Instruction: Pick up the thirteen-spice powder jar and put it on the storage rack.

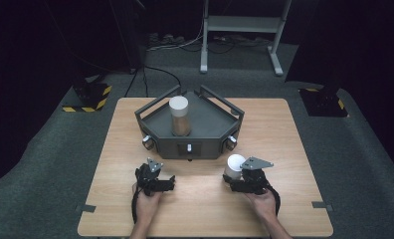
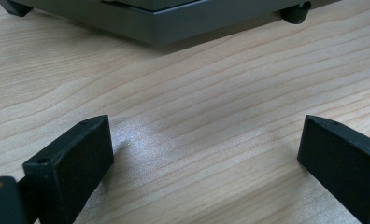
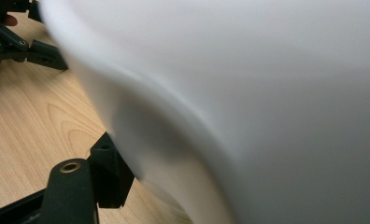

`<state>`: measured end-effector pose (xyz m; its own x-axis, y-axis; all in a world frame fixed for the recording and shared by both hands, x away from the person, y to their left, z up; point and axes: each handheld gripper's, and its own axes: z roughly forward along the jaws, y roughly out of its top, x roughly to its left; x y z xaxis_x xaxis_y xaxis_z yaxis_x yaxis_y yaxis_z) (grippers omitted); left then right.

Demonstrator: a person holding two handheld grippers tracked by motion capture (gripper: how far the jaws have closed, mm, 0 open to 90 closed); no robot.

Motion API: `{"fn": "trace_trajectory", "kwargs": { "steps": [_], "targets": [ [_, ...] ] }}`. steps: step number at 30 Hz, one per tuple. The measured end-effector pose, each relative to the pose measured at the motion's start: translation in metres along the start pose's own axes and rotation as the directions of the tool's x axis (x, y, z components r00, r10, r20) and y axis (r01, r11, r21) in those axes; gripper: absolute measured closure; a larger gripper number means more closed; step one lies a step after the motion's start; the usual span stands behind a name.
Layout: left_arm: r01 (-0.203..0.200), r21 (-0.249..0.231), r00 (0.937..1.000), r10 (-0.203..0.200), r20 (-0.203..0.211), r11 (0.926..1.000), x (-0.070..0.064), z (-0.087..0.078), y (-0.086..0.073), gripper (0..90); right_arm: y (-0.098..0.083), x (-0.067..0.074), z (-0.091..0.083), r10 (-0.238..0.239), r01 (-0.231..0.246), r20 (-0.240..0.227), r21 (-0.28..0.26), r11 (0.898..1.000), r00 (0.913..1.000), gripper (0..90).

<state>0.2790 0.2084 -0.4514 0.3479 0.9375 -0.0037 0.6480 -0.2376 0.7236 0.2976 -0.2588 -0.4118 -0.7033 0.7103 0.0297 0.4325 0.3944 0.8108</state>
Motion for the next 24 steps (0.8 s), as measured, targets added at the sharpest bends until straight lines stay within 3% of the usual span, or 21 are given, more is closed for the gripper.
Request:
{"fn": "trace_trajectory", "kwargs": {
  "steps": [24],
  "targets": [
    [0.0, 0.0, 1.0, 0.0, 0.0, 1.0, 0.0, 0.0, 0.0, 3.4, 0.032, -0.009, -0.008, -0.01, 0.01, 0.011, 0.007, 1.0, 0.9999, 30.3]
  ]
}}
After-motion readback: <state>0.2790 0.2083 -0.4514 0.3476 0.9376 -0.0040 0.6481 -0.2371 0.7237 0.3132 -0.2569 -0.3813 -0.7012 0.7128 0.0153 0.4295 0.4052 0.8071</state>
